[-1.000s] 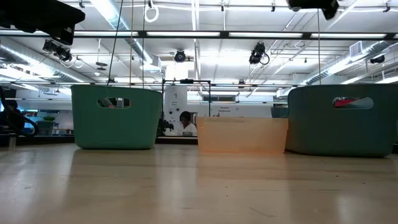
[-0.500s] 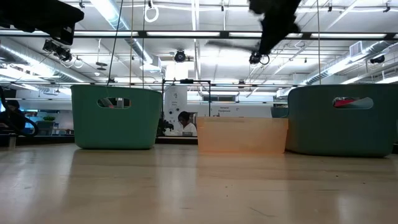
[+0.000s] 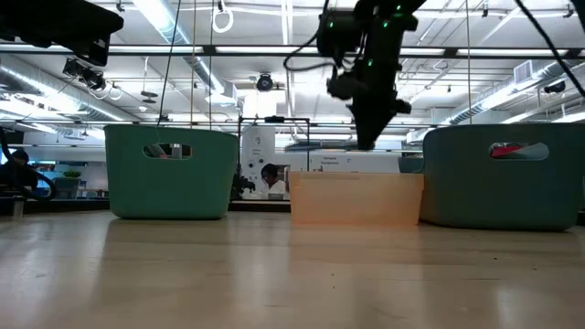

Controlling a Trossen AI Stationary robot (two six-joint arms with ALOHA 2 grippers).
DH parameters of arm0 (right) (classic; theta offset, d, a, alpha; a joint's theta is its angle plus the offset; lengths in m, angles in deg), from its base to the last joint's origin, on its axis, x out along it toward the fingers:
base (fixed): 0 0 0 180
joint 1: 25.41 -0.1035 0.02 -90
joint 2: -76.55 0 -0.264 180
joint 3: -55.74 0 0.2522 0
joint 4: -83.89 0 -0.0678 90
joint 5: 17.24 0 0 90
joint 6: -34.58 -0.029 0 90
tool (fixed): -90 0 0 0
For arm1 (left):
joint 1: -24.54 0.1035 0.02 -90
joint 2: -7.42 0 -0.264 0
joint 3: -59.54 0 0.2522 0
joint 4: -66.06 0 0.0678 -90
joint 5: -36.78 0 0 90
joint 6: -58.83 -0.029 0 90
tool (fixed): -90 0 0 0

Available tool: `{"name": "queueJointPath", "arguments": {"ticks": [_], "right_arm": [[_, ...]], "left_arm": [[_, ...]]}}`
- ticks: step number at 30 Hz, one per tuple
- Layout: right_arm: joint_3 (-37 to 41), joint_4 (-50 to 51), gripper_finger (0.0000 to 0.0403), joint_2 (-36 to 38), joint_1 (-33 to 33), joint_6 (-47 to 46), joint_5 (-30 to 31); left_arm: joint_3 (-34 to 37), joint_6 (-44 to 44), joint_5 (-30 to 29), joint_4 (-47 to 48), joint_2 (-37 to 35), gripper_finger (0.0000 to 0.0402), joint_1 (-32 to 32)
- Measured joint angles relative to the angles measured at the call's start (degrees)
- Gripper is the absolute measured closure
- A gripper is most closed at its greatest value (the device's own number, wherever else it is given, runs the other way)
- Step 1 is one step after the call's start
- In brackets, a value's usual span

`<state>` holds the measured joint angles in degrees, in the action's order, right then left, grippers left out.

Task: Pick & Place Kitchen Items
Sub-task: Put the silver table knife into the orange bin

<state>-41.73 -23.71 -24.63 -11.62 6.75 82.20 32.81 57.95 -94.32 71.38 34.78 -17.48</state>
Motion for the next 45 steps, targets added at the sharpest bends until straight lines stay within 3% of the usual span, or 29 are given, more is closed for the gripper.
{"name": "queueJointPath", "arguments": {"ticks": [11,32,45], "right_arm": [[1.2,-0.9,0.038,-7.2,1.6,-4.8,0.0],[1.5,1.9,0.038,-8.0,-2.5,-9.9,-2.7],[1.5,-1.6,0.0379,-13.6,-2.0,-8.0,-3.1]], "left_arm": [[0.0,0.0,0.4,0.0,0.0,0.037,0.0],[0.0,-0.2,1.5,0.0,0.0,0.037,0.0],[0.0,0.0,1.5,0.1,0.0,0.037,0.0]]}}
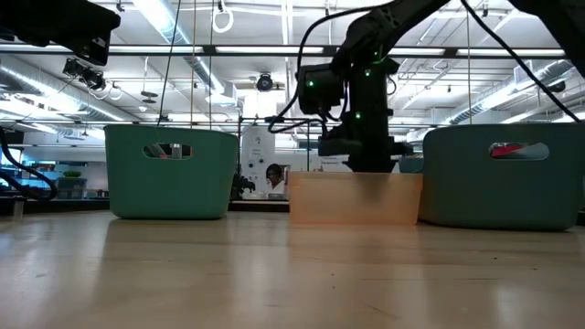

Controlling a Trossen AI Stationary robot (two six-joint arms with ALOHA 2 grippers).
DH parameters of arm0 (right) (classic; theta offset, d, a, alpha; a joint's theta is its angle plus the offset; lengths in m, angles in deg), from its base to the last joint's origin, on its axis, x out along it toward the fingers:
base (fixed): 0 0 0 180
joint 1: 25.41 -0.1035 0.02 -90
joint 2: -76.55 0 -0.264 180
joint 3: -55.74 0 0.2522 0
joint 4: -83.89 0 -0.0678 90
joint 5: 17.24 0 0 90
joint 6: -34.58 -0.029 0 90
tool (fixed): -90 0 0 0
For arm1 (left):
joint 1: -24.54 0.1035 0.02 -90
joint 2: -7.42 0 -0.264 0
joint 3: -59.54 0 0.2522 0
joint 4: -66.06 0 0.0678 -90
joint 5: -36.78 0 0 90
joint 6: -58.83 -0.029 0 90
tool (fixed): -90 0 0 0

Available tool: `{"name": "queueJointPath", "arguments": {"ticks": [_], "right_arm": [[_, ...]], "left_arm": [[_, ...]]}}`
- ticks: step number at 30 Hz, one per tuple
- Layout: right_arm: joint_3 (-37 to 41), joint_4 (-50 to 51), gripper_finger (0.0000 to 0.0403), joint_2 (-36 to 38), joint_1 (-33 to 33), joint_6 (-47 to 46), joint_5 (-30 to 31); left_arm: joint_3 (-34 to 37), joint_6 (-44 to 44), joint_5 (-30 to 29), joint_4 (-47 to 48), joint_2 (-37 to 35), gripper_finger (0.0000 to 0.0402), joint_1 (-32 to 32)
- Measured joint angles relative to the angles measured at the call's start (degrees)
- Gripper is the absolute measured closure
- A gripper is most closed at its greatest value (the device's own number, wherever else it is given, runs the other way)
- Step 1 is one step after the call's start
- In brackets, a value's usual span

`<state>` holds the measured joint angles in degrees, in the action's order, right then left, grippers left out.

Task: Pick & Place Kitchen Items
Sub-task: Put the silver table knife into the orange bin, then return to home position

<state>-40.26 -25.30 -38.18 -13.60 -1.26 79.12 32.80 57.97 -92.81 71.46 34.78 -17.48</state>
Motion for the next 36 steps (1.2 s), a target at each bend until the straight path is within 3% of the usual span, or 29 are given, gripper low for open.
{"name": "queueJointPath", "arguments": {"ticks": [10,23,31,36], "right_arm": [[0.0,-1.7,0.0363,-1.4,0.8,3.3,-1.0],[0.0,-1.2,0.0313,-0.1,0.6,8.3,-2.6],[0.0,-0.7,0.032,12.1,-1.7,13.3,3.4],[0.0,-7.6,0.0345,24.5,-8.7,25.2,12.7]], "left_arm": [[0.0,0.0,0.0,0.4,0.0,0.037,0.0],[0.0,0.0,0.0,0.4,0.0,0.037,0.0],[0.0,-1.4,0.0,0.7,0.0,0.037,0.0],[0.0,-0.8,-1.4,1.1,0.0,0.037,0.0]]}}
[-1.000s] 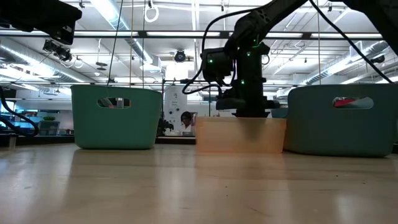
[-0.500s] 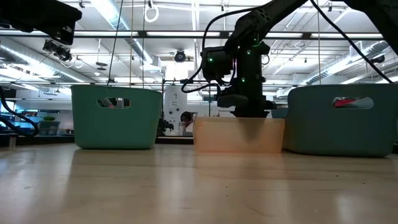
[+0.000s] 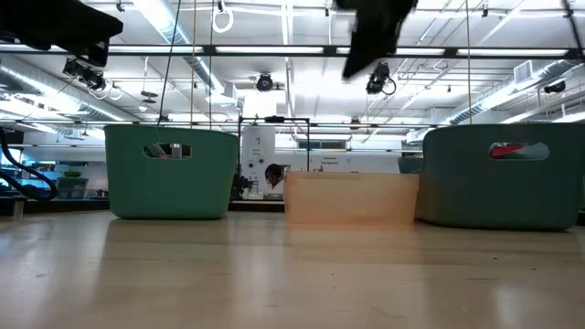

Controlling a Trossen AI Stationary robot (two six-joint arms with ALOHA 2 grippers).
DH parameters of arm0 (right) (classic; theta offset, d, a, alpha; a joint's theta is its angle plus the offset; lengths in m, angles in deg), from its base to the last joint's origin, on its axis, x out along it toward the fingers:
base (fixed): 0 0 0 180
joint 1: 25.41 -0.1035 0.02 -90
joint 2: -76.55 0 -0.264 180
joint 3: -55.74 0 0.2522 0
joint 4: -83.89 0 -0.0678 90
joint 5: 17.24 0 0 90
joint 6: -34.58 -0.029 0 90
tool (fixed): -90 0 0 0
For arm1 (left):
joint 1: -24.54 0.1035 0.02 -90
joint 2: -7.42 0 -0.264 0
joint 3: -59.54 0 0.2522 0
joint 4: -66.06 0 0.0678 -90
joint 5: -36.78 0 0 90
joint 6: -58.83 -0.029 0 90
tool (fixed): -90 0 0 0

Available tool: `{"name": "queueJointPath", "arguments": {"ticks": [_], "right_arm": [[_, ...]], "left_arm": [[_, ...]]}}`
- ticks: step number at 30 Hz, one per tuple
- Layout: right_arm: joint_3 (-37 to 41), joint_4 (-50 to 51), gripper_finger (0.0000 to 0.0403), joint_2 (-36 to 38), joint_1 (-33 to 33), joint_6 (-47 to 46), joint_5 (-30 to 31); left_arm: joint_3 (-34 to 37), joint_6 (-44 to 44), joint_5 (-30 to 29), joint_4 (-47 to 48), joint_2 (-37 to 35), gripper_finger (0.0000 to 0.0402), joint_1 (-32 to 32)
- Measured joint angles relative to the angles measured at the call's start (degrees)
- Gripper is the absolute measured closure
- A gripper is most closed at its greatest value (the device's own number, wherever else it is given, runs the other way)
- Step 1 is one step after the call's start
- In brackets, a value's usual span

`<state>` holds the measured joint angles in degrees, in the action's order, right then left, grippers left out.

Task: Pick & Place Kitchen Items
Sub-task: Return to home position

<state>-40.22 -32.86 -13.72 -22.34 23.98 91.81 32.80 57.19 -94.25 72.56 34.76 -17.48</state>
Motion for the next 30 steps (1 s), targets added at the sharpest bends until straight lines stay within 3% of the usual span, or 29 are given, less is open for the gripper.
{"name": "queueJointPath", "arguments": {"ticks": [4,7,11,20,25,30], "right_arm": [[2.6,-5.8,0.0375,10.1,-8.1,7.0,7.1],[8.4,-10.0,0.0395,18.8,-12.3,9.7,5.4],[20.9,-20.2,0.0393,33.4,-15.2,11.1,1.2],[46.5,-43.1,0.0398,60.1,-15.4,12.4,-3.6],[57.3,-51.3,0.0398,69.6,-13.3,12.8,-6.5],[66.3,-59.4,0.0399,74.5,-9.7,11.4,-10.5]], "left_arm": [[0.0,0.7,-4.6,0.1,-0.5,0.037,0.0],[0.0,0.4,-6.4,1.3,-2.1,0.037,0.0],[0.0,-2.1,-6.4,3.5,-4.4,0.0372,0.0],[1.8,-7.6,-6.2,3.5,-11.7,0.0397,0.3],[4.2,-9.3,-5.4,3.4,-16.8,0.0398,1.2],[5.7,-8.0,-2.4,6.9,-22.8,0.0399,2.2]]}}
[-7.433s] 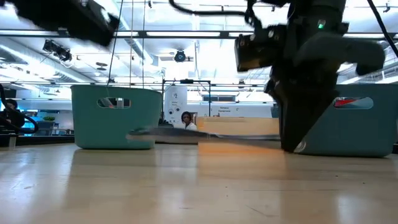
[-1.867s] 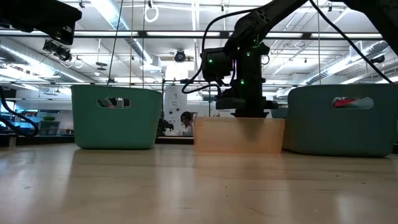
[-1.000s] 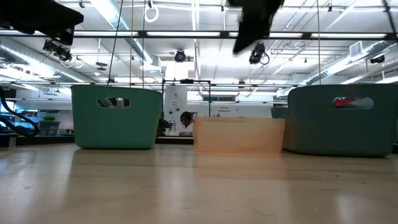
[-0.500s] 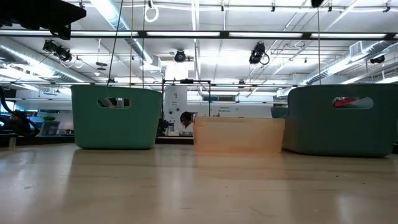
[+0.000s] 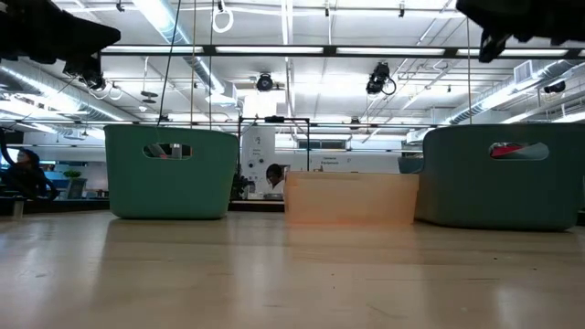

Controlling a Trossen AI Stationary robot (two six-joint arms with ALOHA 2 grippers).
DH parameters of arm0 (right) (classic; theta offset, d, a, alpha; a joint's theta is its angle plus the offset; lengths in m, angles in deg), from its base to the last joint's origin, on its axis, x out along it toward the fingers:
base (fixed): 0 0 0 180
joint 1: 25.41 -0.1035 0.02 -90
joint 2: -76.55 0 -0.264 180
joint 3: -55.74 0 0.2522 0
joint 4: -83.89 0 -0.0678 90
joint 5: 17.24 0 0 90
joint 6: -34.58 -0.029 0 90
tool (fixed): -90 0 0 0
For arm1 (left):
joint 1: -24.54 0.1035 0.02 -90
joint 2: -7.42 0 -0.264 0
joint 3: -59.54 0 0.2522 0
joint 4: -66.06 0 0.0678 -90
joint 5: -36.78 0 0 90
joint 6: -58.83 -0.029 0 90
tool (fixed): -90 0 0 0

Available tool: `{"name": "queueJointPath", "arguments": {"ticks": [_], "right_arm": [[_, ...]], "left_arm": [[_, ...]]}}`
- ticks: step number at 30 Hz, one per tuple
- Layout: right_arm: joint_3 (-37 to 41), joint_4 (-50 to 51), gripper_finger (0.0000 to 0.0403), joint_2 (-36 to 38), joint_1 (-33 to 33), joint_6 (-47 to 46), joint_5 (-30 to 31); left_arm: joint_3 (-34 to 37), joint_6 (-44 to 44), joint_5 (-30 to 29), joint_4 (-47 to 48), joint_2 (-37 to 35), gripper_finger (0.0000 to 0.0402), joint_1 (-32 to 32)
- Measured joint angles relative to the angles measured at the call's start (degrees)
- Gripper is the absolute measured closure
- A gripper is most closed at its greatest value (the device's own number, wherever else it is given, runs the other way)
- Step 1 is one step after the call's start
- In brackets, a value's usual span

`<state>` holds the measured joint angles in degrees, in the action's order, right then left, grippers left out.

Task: Pick & Place Kitchen Items
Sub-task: Return to home position

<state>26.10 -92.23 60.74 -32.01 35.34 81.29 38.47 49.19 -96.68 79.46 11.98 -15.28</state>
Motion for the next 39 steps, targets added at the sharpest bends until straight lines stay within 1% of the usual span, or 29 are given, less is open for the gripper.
{"name": "queueJointPath", "arguments": {"ticks": [4,9,14,18,21,24,28,30,34,39], "right_arm": [[6.6,-8.3,0.0399,1.0,1.8,-0.8,-2.1],[11.6,-13.0,0.0399,1.0,3.1,-2.1,-2.1],[13.9,-14.6,0.0399,1.0,4.6,-2.5,-2.1],[14.7,-14.6,0.0398,1.0,6.9,-3.3,-4.7],[15.0,-13.8,0.0398,1.0,8.7,-4.2,-5.8],[15.0,-13.3,0.0398,1.0,9.9,-4.9,-8.5],[15.0,-11.7,0.0398,1.0,11.1,-5.6,-8.6],[15.0,-9.3,0.0397,0.9,11.6,-6.5,-7.6],[15.0,-5.4,0.0397,0.9,12.2,-7.4,-8.2],[15.0,-3.9,0.0398,0.9,13.0,-6.2,-8.5]], "left_arm": [[2.6,1.8,0.5,0.7,-4.1,0.04,0.1],[4.1,3.9,0.9,1.6,-4.4,0.04,0.2],[5.5,-0.2,3.5,-1.0,-4.3,0.04,0.5],[5.6,-2.2,3.5,-0.9,-4.3,0.04,3.9],[5.6,-3.3,4.7,-0.8,-4.3,0.0401,6.9],[5.1,-3.4,8.9,0.6,-4.3,0.0401,9.3],[5.1,-2.5,13.4,0.8,-4.3,0.0401,11.1],[5.1,-2.1,13.7,0.8,-4.3,0.0401,11.5],[5.1,-1.5,13.7,0.9,-4.3,0.0401,11.9],[5.0,-1.4,12.4,1.1,-3.2,0.0401,14.4]]}}
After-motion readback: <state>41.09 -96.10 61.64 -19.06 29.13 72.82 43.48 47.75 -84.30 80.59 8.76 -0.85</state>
